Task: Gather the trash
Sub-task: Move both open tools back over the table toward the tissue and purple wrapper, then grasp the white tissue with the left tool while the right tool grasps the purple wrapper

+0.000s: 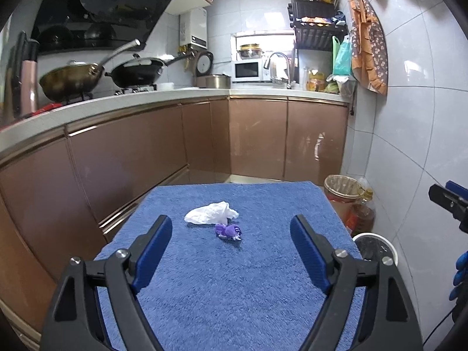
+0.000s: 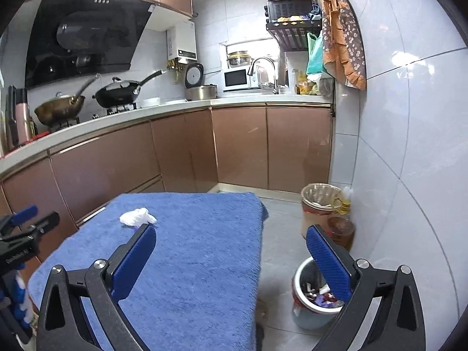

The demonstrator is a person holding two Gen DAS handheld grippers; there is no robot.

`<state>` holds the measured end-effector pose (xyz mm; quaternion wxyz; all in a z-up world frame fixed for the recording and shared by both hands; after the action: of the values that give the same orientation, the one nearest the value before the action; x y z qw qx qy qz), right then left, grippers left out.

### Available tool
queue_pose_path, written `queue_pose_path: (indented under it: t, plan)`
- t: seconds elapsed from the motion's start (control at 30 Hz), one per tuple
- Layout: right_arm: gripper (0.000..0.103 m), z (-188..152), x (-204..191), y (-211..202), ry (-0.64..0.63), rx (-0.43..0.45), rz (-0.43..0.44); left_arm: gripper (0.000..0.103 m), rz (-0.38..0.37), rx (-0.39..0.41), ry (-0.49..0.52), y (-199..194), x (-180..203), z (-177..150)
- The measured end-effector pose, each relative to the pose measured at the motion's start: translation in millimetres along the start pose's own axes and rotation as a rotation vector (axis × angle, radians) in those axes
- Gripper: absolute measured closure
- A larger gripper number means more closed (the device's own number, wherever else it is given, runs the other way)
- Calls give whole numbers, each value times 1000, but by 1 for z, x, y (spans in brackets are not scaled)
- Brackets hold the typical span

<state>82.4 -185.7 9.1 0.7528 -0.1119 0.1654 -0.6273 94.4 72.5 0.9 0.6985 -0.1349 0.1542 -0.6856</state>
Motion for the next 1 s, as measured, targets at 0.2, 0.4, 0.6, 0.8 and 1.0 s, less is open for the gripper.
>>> queue_pose_path:
  t: [0.2,0.4,0.6,0.8,1.0]
  plan:
    - [0,4,-14,39,-31,-82,66,21,-82,-50,31,56,-35,11]
    - [2,-2,-47,106,-65,-206,182,21,-203,-183,183,148,-66,5]
    - [18,-22,-92,188,-115,-345,318,21,-354,-307,268,237,-68,-5]
    - [26,-46,-130,256,-157,-449,431,21,-448,-409,199,314,-73,-16]
    - [34,-64,-154,304,-150,-521,499,21,-534,-482,158,345,-70,-32]
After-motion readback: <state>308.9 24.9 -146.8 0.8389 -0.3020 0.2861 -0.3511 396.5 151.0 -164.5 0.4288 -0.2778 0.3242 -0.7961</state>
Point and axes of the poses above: each gripper's, at about its wrist camera, not at the fingertips, and y roughly the way its jaws point, x to its right, z to its top, the point moved 4 cm from there along y, roughly the way its jaws point, and after that the axes turned 3 degrees about z, right-handed, at the moved point
